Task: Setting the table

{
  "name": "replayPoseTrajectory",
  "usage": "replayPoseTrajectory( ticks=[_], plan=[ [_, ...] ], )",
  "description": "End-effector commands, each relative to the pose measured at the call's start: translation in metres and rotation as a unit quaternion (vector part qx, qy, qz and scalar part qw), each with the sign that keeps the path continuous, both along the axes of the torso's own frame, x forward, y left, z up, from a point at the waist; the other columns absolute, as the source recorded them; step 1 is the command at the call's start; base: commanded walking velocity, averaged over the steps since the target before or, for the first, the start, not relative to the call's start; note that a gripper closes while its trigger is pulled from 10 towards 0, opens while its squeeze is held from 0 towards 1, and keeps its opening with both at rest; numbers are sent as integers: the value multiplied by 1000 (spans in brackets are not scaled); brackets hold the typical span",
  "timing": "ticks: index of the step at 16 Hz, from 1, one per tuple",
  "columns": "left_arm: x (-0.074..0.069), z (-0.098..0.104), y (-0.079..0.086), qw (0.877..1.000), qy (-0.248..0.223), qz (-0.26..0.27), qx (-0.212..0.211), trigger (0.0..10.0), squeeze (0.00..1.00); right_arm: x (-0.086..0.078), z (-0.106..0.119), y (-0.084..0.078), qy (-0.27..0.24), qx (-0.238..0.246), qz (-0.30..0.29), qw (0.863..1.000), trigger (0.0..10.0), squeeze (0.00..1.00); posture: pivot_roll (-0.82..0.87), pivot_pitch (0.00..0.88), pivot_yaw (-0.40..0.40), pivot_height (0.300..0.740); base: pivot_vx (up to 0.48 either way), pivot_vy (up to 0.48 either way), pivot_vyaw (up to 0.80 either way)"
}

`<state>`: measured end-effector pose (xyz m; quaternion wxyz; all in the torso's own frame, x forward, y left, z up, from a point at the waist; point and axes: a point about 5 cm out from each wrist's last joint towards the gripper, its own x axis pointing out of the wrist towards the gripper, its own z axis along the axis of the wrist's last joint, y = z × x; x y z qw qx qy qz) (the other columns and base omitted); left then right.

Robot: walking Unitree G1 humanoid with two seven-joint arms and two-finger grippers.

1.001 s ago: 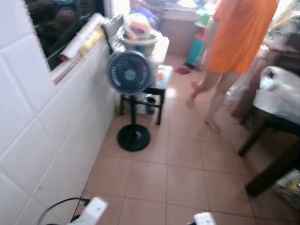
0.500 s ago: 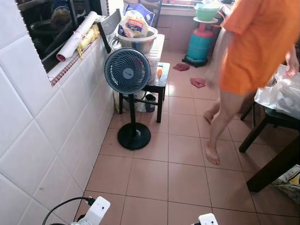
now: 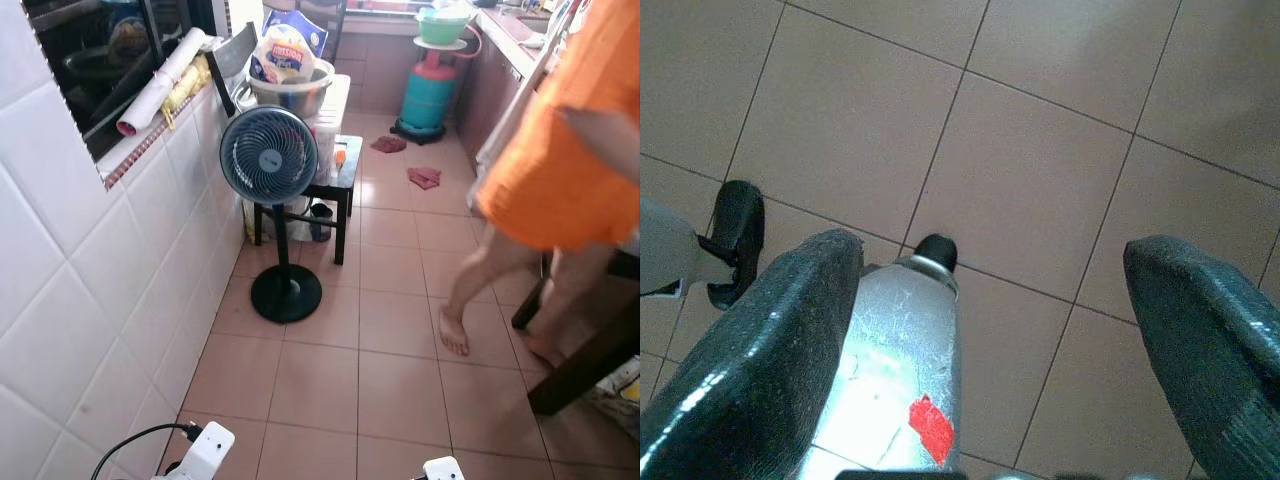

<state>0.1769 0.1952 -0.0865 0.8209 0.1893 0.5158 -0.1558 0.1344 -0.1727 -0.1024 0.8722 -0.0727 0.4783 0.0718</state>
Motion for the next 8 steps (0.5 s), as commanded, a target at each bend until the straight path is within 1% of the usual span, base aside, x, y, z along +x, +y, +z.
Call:
replayPoseTrajectory(
  ticks=[1, 8],
  plan=[
    [2, 1, 1, 1000, -2, 2, 0, 10000, 0, 3, 1, 1, -9, -1, 9, 1000, 10000, 0, 80, 0, -35, 740, 322, 0, 0],
    [1, 1, 0, 1000, 0, -1, -2, 10000, 0, 3, 2, 0, -13, -1, 12, 1000, 10000, 0, 78, 2, -42, 740, 339, 0, 0]
  ],
)
